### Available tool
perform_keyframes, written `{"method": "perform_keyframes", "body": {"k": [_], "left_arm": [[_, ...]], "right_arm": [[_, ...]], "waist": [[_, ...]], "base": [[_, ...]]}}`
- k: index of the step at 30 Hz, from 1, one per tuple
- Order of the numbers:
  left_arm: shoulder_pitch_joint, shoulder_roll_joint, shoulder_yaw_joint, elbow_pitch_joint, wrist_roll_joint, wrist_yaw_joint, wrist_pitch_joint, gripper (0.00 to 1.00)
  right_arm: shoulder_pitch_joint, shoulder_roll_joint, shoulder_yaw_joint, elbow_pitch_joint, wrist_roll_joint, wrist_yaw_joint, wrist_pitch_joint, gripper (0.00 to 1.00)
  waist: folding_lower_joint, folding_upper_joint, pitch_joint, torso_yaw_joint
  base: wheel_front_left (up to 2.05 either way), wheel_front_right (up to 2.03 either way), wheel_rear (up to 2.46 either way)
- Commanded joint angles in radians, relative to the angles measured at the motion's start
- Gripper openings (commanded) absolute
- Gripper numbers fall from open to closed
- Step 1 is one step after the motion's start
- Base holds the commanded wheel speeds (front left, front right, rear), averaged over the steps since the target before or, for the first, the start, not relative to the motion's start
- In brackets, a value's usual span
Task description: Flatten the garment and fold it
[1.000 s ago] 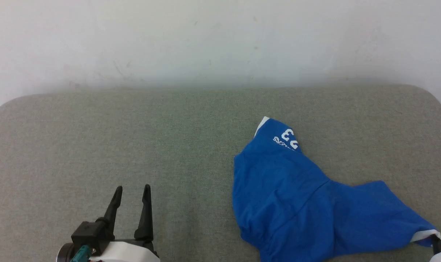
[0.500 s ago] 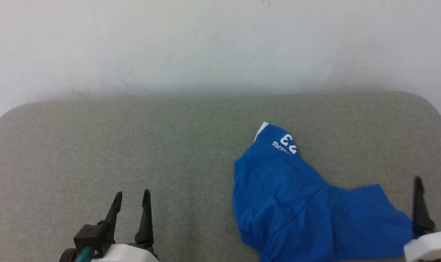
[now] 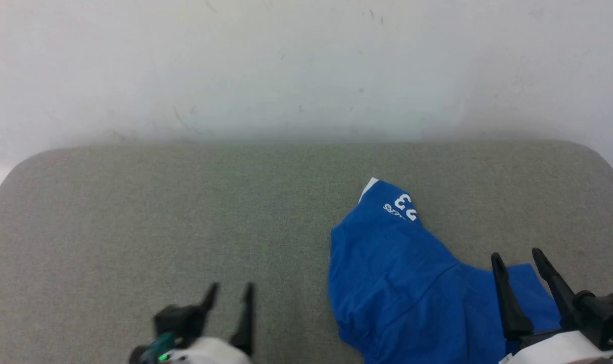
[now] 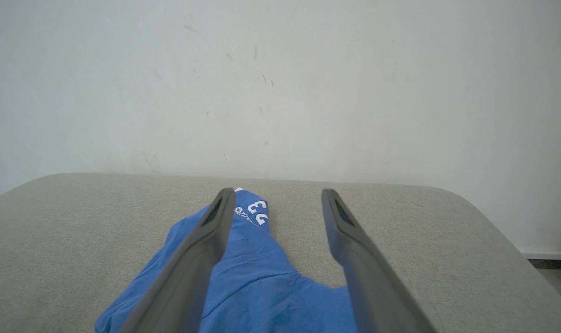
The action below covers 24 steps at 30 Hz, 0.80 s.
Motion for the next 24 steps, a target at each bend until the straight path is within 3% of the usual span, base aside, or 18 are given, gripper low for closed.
{"method": "perform_keyframes", "body": {"k": [1,6,9,21,22,24], "left_arm": [[-0.045,-0.016,-0.031,0.012,-0.008,-0.024,0.037,1.0],[-0.165,-0.056,-0.176,0.091,-0.031,-0.119,0.233,1.0],[-0.224,-0.074,-0.252,0.162,-0.055,-0.154,0.362,1.0],[-0.375,-0.091,-0.401,0.436,-0.119,-0.195,0.63,1.0],[-0.379,-0.091,-0.415,0.453,-0.127,-0.199,0.657,0.86],[-0.385,-0.092,-0.432,0.464,-0.147,-0.204,0.682,0.09]], "right_arm": [[0.008,0.002,0.006,-0.013,0.004,-0.001,0.005,1.0],[-0.007,0.002,0.017,-0.019,-0.003,-0.001,0.017,1.0],[-0.024,0.002,0.019,-0.016,0.002,-0.001,0.018,1.0],[-0.062,0.002,0.029,0.032,0.05,-0.001,-0.008,1.0],[-0.064,0.002,0.029,0.037,0.054,-0.001,-0.011,1.0],[-0.068,0.002,0.029,0.044,0.059,-0.001,-0.015,1.0]], "waist": [[0.0001,0.0,0.013,-0.005],[0.0001,0.0,0.049,-0.027],[0.0001,0.0,0.071,-0.048],[0.0001,0.0,0.131,-0.111],[0.0001,0.0,0.132,-0.112],[0.0001,0.0,0.133,-0.112]], "base": [[0.0,0.0,0.0],[0.0,0.0,0.0],[0.0,0.0,0.0],[0.0,0.0,0.0],[0.0,0.0,0.0],[0.0,0.0,0.0]]}}
